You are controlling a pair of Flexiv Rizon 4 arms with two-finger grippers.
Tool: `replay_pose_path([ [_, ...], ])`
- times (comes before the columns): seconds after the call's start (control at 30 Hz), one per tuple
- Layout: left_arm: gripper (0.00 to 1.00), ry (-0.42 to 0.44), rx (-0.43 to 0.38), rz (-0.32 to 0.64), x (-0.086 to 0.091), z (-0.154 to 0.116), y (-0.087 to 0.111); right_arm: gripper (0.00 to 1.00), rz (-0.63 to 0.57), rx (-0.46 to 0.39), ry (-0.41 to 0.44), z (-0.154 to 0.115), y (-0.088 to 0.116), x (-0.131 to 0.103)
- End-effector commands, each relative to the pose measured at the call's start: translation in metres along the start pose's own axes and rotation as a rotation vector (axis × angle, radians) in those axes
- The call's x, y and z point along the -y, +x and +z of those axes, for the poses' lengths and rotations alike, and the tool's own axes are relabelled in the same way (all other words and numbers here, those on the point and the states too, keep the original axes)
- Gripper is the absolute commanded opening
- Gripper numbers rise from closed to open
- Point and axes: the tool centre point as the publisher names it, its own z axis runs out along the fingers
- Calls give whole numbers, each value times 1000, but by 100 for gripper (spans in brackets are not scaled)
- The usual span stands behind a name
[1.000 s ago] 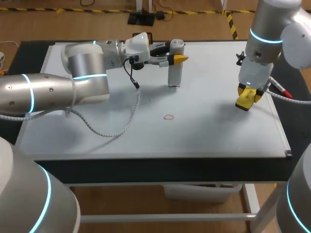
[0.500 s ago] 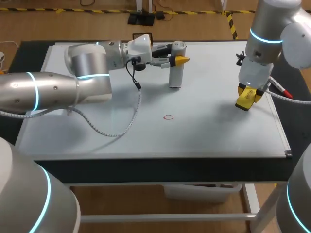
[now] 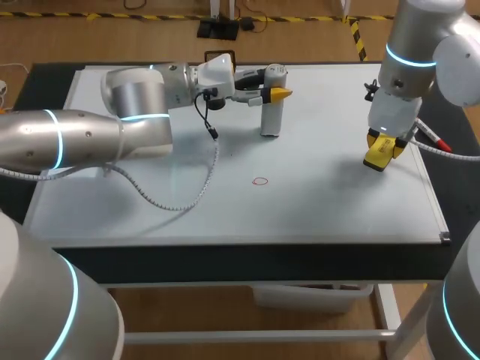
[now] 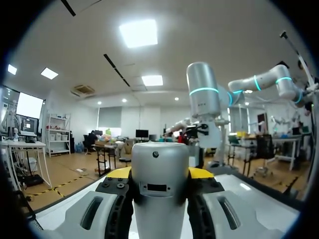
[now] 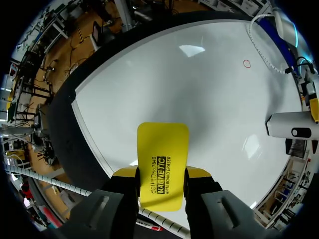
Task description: Pick up the inspection probe, press it on each red-marked spot on the whiteboard one by one, put down the probe, pick up the eraser, and wipe off all the red marks.
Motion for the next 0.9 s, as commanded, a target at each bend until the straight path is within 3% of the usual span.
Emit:
replay_pose_path([
  [0.03, 0, -3, 0, -1, -2, 1, -1, 0, -1, -3, 1, 0, 0, 1],
  [0.7, 0, -24, -2, -1, -3, -1, 1, 0, -1, -3, 1, 0, 0, 1],
  [0.9, 0, -14, 4, 4, 10, -2, 4, 0, -1, -3, 1, 0, 0, 1],
])
